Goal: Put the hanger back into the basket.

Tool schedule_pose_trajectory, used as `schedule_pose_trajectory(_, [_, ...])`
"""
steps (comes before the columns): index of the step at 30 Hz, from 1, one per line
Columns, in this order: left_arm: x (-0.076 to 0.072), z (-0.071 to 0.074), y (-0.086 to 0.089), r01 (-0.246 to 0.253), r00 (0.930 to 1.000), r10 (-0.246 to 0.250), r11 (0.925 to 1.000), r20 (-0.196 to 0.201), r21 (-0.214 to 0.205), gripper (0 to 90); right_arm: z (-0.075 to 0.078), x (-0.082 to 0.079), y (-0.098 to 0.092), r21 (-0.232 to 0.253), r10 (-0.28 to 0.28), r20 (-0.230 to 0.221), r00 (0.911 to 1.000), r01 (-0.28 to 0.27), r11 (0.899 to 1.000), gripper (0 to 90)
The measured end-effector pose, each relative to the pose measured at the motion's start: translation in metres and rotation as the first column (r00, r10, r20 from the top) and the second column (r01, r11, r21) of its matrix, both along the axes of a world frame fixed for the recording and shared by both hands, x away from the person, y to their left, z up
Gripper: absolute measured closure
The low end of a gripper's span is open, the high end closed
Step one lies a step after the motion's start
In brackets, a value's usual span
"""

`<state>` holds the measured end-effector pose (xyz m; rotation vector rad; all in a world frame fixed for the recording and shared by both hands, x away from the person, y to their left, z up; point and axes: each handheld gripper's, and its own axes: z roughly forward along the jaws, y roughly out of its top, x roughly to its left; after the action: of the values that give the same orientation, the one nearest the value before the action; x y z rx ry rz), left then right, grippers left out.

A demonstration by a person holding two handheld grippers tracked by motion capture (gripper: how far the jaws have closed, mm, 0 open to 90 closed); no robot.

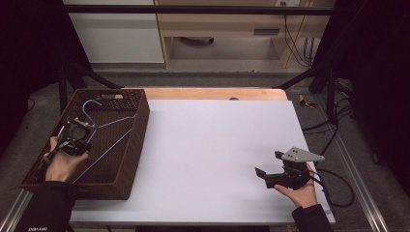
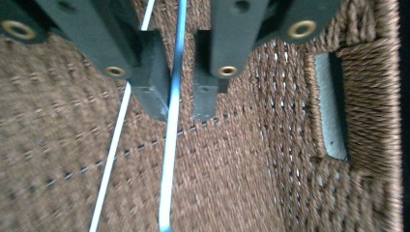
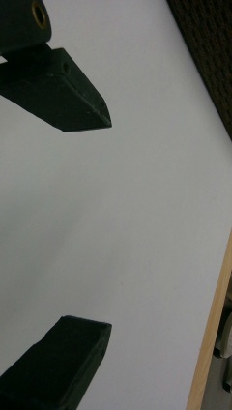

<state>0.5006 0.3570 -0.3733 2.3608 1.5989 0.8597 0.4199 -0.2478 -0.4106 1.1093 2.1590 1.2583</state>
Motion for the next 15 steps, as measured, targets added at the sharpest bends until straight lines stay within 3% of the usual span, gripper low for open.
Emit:
schedule_pose_trajectory(6, [-0.023, 0.023, 0.001, 0.038, 0.9917, -0.023, 0.9927, 0.126, -0.114, 55.6, 0.002, -0.001, -0.002, 0.013, -0.01, 0.004, 0.9999, 0.01, 1.0, 6.5])
schedule_pose_trajectory(8, [-0.033, 0.03, -0.001, 0.067, 0.9849, -0.043, 0.9881, 0.168, -0.139, 50.2, 0.003, -0.001, -0.003, 0.017, -0.008, 0.007, 0.9999, 0.008, 1.0, 6.5])
schedule_pose_trajectory(10, [-0.042, 0.035, -0.004, 0.099, 0.975, -0.06, 0.9788, 0.214, -0.179, 44.5, 0.003, -0.001, -0.003, 0.022, -0.011, 0.009, 0.9999, 0.011, 1.0, 6.5])
schedule_pose_trajectory(12, [-0.049, 0.039, -0.01, 0.139, 0.9622, -0.077, 0.9632, 0.261, -0.23, 38.8, 0.003, -0.001, -0.003, 0.025, -0.012, 0.012, 0.9998, 0.012, 1.0, 6.4])
schedule_pose_trajectory(13, [-0.055, 0.04, -0.015, 0.184, 0.9484, -0.1, 0.9465, 0.301, -0.265, 36.8, 0.003, -0.001, -0.004, 0.027, -0.012, 0.014, 0.9998, 0.012, 1.0, 6.4])
schedule_pose_trajectory(14, [-0.056, 0.041, -0.017, 0.197, 0.9426, -0.105, 0.9411, 0.317, -0.274, 34.2, 0.004, -0.001, -0.004, 0.032, -0.01, 0.017, 0.9998, 0.01, 0.999, 6.3])
schedule_pose_trajectory(15, [-0.06, 0.042, -0.022, 0.231, 0.9321, -0.122, 0.9259, 0.341, -0.299, 33.3, 0.004, -0.001, -0.003, 0.034, -0.012, 0.016, 0.9998, 0.011, 0.999, 6.3])
